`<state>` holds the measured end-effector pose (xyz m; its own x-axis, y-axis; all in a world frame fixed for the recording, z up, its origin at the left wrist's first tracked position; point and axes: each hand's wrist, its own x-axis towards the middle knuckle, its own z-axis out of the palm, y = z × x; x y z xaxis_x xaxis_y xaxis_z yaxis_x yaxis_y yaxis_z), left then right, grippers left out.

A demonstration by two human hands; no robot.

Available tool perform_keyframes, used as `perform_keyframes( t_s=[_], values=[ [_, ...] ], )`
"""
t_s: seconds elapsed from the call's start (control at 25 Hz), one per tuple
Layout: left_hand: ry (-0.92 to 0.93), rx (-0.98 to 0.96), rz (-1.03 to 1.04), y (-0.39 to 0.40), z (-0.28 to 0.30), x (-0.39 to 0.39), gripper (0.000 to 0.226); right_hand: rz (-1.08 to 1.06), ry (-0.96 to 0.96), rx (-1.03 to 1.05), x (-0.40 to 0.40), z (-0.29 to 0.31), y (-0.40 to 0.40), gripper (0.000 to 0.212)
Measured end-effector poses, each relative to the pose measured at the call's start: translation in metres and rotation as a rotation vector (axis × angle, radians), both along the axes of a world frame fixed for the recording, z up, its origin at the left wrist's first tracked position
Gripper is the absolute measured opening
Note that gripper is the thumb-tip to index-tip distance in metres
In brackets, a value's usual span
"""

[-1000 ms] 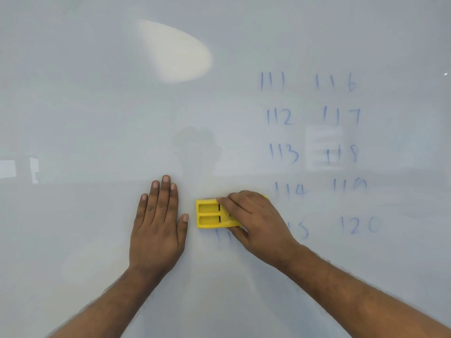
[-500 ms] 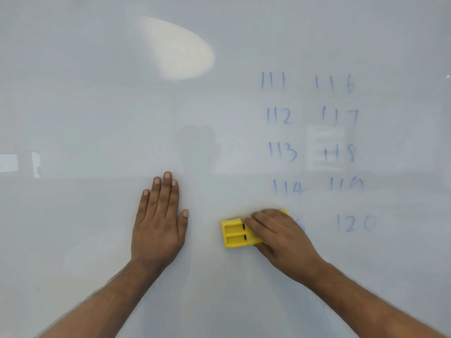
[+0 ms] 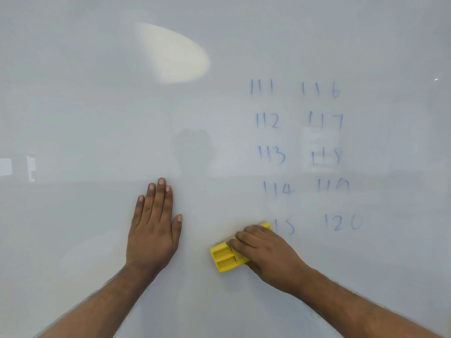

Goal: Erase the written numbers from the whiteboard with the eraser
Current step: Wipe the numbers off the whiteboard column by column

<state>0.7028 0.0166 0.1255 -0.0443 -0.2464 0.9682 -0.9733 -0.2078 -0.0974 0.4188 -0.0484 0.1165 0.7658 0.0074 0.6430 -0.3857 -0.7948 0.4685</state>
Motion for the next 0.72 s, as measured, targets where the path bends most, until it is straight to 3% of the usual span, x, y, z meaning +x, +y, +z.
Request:
perform_keyframes(
  t_s=[0.2, 0.44, 0.72],
  values=[
    [0.033, 0.061, -0.032, 0.014, -0.006, -0.008, 0.068, -0.063, 0.094, -0.003, -0.036, -0.003, 0.0, 0.043],
    [-0.059, 0.057, -0.091, 0.014, 0.029, -0.019, 0.067, -0.062, -0.167, 0.074, -0.062, 0.04, -0.001, 0.044],
    [-0.091, 0.007, -0.097, -0.001, 0.11, -0.052, 0.069, -0.116, -0.286, 0.042, -0.079, 0.106, -0.003, 0.057]
  ],
)
